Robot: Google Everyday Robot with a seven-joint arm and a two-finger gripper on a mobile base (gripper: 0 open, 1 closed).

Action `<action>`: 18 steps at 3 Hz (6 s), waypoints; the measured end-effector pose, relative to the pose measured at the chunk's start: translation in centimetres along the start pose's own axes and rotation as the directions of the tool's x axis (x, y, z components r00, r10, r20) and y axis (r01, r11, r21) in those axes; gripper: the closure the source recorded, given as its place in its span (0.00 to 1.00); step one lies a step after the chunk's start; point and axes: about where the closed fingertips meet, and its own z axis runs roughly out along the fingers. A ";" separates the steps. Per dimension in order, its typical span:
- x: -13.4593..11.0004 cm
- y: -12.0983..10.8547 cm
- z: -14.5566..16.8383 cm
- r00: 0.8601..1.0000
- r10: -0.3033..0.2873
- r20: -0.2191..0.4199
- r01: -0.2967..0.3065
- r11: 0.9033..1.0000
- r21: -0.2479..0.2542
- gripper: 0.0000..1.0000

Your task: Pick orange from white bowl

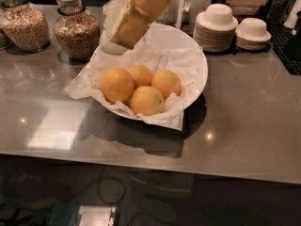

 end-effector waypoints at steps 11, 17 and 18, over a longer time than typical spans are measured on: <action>22.5 0.0 19.5 0.979 0.106 -0.174 -0.134 0.979 -0.156 0.00; 23.5 1.8 21.4 0.972 0.154 -0.178 -0.190 0.959 -0.208 0.89; 22.0 0.4 18.3 0.977 0.109 -0.185 -0.139 0.977 -0.161 1.00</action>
Offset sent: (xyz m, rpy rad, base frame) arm 0.1235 0.0500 -0.1763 0.0988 0.2766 0.1029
